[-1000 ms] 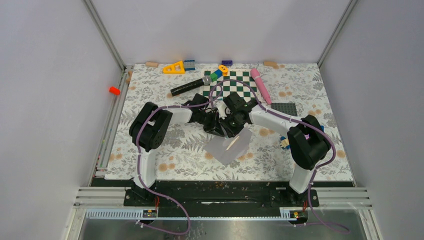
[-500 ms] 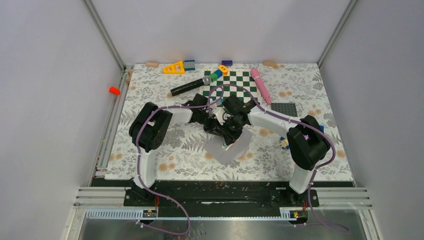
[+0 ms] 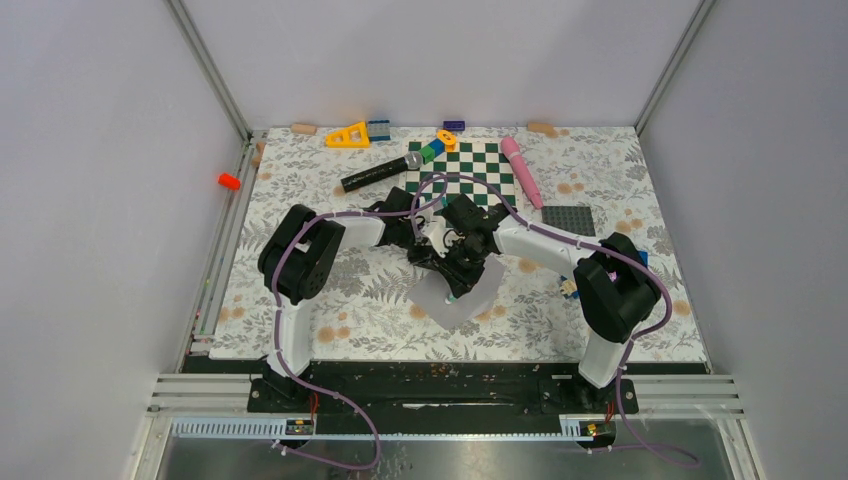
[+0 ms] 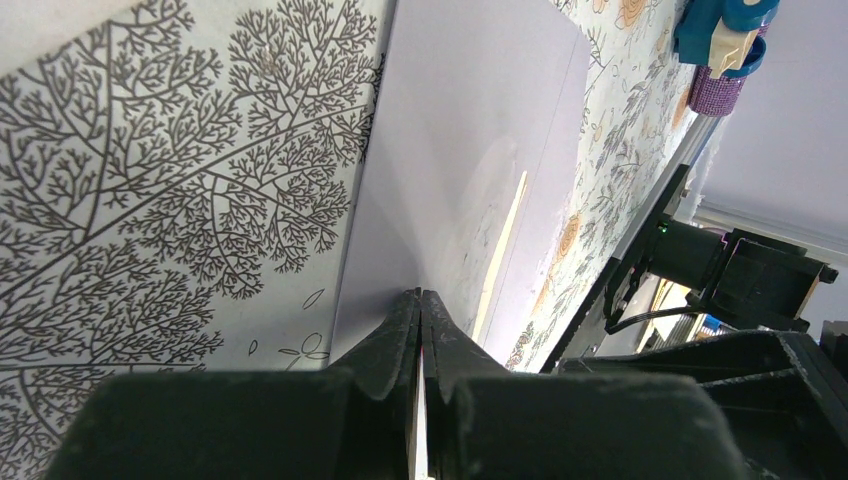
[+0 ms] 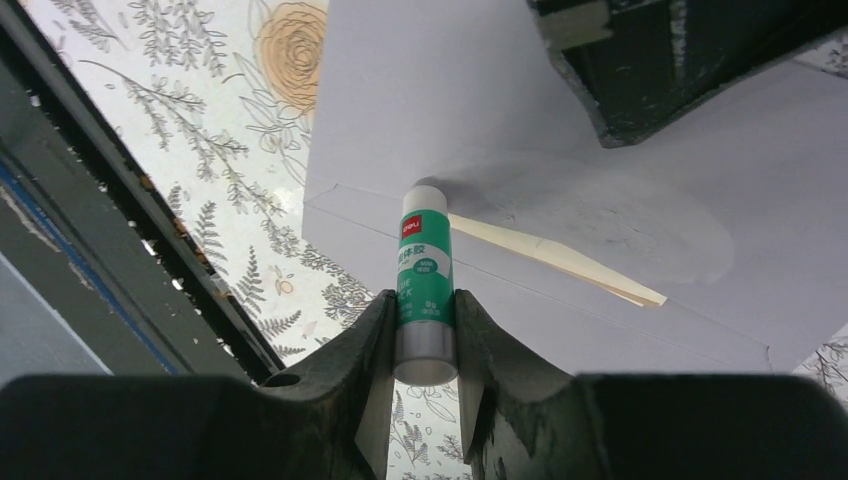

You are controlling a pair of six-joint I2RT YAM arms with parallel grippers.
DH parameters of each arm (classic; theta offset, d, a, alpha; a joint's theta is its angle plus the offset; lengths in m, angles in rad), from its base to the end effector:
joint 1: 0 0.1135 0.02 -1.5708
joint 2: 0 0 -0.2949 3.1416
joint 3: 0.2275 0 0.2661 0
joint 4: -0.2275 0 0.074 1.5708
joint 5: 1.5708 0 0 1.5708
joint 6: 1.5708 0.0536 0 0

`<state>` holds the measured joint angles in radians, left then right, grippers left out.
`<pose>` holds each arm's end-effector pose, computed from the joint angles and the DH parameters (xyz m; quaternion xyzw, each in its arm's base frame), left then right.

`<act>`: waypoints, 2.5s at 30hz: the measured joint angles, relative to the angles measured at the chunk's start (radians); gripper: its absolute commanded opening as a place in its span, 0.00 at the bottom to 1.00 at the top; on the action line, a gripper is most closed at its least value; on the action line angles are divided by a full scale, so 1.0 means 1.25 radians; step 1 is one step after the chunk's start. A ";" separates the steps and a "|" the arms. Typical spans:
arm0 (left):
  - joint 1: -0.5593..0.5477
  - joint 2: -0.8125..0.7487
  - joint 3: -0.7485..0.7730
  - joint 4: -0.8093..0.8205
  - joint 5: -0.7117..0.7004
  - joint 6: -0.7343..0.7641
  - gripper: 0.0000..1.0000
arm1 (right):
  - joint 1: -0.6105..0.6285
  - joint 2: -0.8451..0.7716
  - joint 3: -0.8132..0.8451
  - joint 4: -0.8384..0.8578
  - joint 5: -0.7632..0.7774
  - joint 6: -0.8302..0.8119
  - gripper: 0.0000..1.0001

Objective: Place the letter into the envelope and seal it
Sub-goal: Paint the envelope at the center of the board.

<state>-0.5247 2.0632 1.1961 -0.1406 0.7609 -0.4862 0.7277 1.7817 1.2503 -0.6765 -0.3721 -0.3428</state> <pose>0.3564 -0.2490 0.1191 0.1203 0.8898 -0.4370 0.0530 0.2705 0.2671 0.2064 -0.5217 0.8144 0.2125 0.1393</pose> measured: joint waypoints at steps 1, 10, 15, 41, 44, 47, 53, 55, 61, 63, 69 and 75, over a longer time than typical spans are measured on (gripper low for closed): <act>0.000 0.000 0.000 0.000 0.000 0.000 0.00 | 0.000 -0.001 -0.002 0.003 0.008 0.002 0.00; -0.001 0.000 0.000 0.001 -0.001 0.002 0.00 | 0.004 -0.003 -0.006 0.021 0.058 0.042 0.00; -0.001 0.000 0.000 0.001 -0.001 0.005 0.00 | 0.005 -0.004 -0.006 0.031 0.081 0.053 0.00; -0.001 0.000 0.000 0.001 -0.002 0.006 0.00 | -0.005 -0.011 -0.006 0.020 0.041 0.028 0.00; -0.001 -0.001 0.000 0.001 -0.002 0.006 0.00 | 0.001 -0.011 -0.006 0.013 0.028 0.024 0.00; -0.001 -0.001 0.000 0.001 -0.002 0.006 0.00 | 0.006 -0.011 -0.006 0.009 0.023 0.023 0.00; -0.002 -0.001 0.000 0.001 -0.002 0.006 0.00 | 0.013 0.003 -0.001 0.007 0.025 0.028 0.00; -0.002 -0.001 0.000 0.001 -0.002 0.006 0.00 | 0.013 0.008 0.004 0.006 0.027 0.033 0.00; -0.002 -0.002 0.000 0.000 -0.004 0.006 0.00 | 0.015 0.010 0.007 0.005 0.042 0.041 0.00; -0.002 -0.002 0.000 0.000 -0.004 0.006 0.00 | 0.015 0.010 0.007 0.005 0.046 0.042 0.00; -0.002 -0.002 0.000 0.000 -0.005 0.006 0.00 | 0.014 0.009 0.008 0.005 0.054 0.042 0.00; -0.002 -0.002 0.000 0.000 -0.005 0.006 0.00 | 0.009 0.006 0.008 0.006 0.063 0.042 0.00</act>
<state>-0.5274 2.0605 1.1957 -0.1402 0.7547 -0.4786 0.7395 1.7889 1.2598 -0.6693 -0.2939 -0.2905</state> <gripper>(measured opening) 0.005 0.313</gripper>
